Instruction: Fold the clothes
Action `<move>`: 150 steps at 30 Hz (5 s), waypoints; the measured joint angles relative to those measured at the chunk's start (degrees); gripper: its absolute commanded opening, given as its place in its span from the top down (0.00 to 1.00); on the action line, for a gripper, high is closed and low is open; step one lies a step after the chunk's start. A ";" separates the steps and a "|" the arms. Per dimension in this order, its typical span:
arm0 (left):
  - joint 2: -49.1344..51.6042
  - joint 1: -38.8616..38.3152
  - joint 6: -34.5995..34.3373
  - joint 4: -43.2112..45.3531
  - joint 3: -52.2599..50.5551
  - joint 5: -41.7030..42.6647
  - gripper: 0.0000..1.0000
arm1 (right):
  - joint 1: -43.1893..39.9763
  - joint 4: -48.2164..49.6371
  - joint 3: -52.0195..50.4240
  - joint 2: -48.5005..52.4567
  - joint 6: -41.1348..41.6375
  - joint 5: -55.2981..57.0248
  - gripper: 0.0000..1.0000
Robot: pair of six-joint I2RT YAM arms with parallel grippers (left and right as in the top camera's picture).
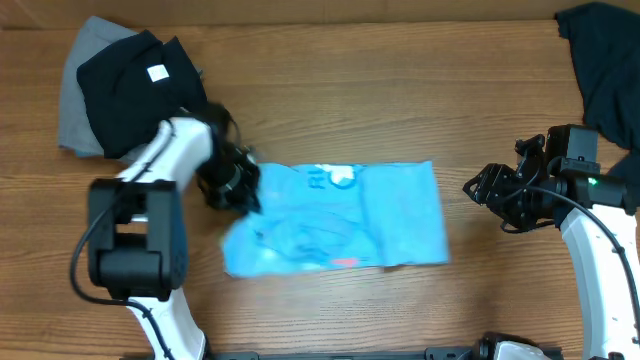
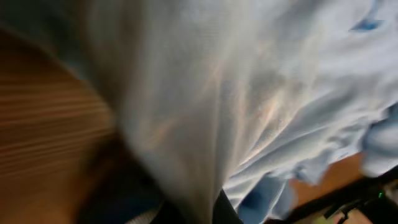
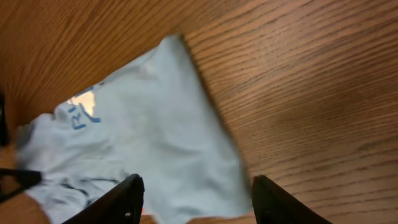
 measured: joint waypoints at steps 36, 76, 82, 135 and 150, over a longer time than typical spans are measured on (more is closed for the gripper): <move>-1.09 -33.03 -19.74 -24.98 31.36 -31.80 0.30 | 0.87 2.05 0.00 0.00 -0.15 -1.70 0.43; -14.36 0.07 0.02 -23.69 33.31 -10.40 0.30 | 16.83 33.55 0.33 21.57 18.93 -12.41 0.71; -14.36 0.04 0.02 -23.47 33.31 -10.97 0.28 | 11.89 29.27 0.37 21.09 15.67 -16.76 0.42; -14.36 0.07 0.22 -20.24 33.31 -12.44 0.19 | 38.53 14.12 0.74 15.67 4.52 3.52 0.39; -14.36 0.07 0.22 -19.63 33.31 -12.44 0.18 | 38.53 5.64 0.70 21.22 -3.52 -5.01 0.96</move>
